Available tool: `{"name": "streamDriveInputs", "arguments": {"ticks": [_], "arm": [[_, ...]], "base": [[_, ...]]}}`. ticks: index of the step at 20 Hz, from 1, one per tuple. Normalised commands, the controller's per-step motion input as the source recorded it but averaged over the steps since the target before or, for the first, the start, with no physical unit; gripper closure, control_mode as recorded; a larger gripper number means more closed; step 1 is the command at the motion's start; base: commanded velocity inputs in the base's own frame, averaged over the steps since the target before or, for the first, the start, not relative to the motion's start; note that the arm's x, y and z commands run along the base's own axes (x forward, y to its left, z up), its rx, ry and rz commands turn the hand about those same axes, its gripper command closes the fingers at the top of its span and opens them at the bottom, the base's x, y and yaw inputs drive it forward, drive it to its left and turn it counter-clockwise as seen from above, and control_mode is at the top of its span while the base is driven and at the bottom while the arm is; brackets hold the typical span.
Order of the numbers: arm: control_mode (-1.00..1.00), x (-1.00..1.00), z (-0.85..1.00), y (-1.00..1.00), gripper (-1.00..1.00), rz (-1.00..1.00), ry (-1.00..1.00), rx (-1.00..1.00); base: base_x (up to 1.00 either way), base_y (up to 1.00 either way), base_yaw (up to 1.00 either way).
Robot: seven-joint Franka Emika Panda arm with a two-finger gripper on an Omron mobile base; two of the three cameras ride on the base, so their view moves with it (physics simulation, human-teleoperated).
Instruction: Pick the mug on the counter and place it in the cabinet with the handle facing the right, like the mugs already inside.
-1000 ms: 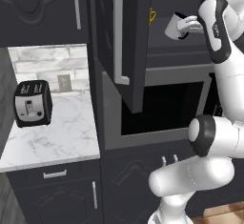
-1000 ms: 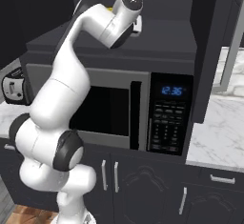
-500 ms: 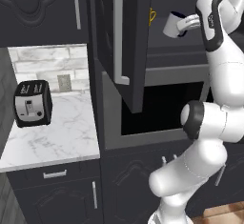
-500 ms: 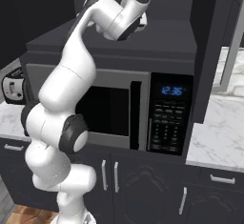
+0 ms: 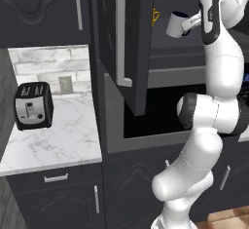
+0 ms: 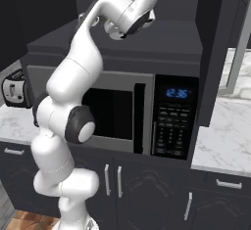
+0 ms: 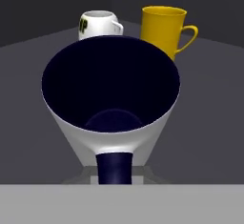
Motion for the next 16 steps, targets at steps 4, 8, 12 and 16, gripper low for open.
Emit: {"name": "streamDriveInputs", "arguments": {"ticks": [4, 8, 12, 16], "arm": [[-1.0, 0.34, -0.13, -0.2, 1.0, 0.12, 0.0, -0.04], [-1.0, 0.34, -0.16, -0.22, 1.0, 0.13, 0.0, -0.03], [-1.0, 0.26, -0.07, -0.14, 1.0, 0.1, 0.0, -0.03], [-1.0, 0.06, -0.02, -0.01, -1.0, 0.08, 0.0, -0.03]], "base": [[0.0, 0.0, 0.0], [0.0, 0.0, 0.0], [0.0, 0.0, 0.0], [0.0, 0.0, 0.0]]}}
